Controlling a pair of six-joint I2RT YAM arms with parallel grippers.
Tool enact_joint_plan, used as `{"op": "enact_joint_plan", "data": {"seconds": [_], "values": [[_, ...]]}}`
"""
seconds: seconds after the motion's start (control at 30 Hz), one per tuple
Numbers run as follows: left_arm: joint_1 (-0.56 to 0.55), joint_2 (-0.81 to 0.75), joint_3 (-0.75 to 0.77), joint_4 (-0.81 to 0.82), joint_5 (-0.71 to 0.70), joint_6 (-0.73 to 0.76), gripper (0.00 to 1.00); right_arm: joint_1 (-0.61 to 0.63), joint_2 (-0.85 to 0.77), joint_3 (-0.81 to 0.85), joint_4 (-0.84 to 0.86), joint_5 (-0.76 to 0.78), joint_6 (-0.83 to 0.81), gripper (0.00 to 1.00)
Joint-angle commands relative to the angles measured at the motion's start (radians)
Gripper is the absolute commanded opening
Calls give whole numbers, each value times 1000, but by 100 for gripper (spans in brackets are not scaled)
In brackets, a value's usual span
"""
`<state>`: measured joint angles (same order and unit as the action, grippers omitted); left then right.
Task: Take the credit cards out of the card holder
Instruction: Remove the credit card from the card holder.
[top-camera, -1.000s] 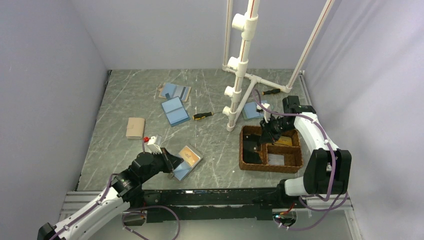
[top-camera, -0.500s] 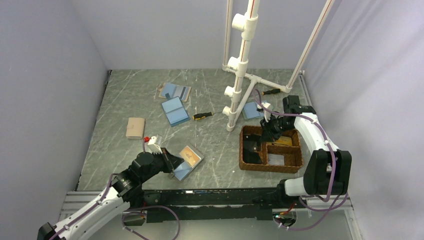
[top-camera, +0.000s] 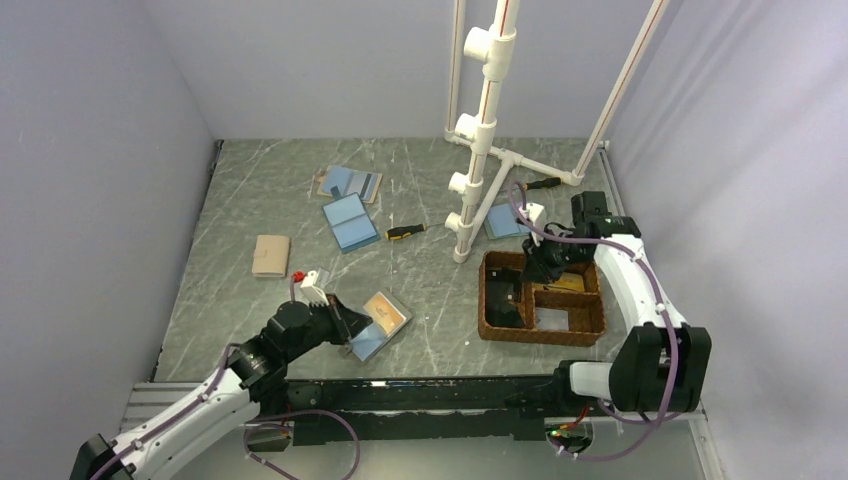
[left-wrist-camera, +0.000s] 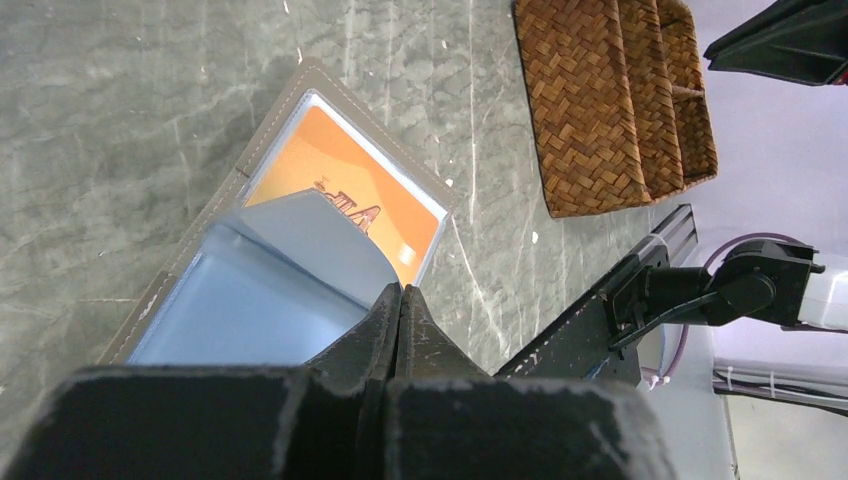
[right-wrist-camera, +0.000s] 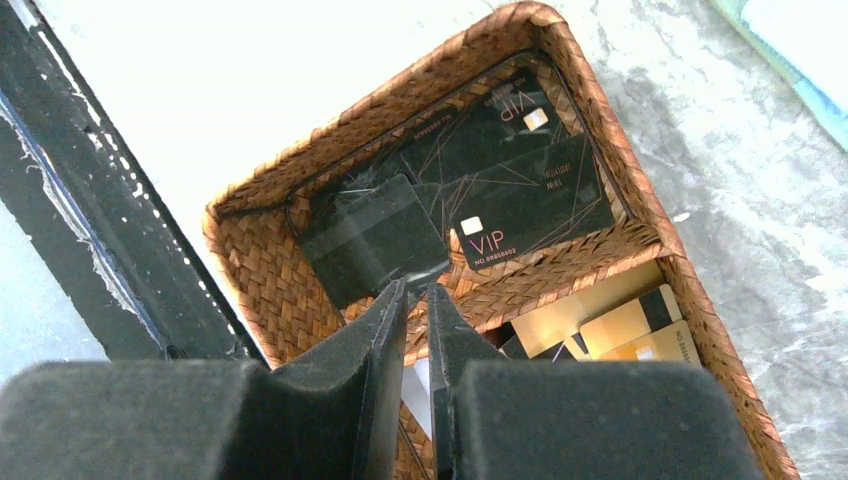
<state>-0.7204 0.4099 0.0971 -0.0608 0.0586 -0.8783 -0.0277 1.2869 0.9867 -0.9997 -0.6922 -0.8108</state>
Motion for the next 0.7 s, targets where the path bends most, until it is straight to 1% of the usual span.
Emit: {"op": "enact_joint_plan", "data": {"seconds": [0.0,0.2,0.33,0.4,0.53,0.6,0.67], "values": [[1,48,-2,152,50,-6,0,-4,-65,16,-39,-89,-73,16],[1,161,9,259,90,5,0,-3,-174,11,-59,-182,-143,17],[1,258,26,336,119,12,0,-5,-238,-7,-36,-236,-158,22],[1,302,35,373,133,16,0,-3,-249,-20,-9,-265,-143,27],[1,387,49,443,159,19,0,-2,-228,-14,-44,-365,-216,44],[1,429,49,488,174,10,0,5,-200,11,-94,-379,-267,47],[1,470,47,542,191,1,0,20,-186,22,-95,-370,-263,48]]}}
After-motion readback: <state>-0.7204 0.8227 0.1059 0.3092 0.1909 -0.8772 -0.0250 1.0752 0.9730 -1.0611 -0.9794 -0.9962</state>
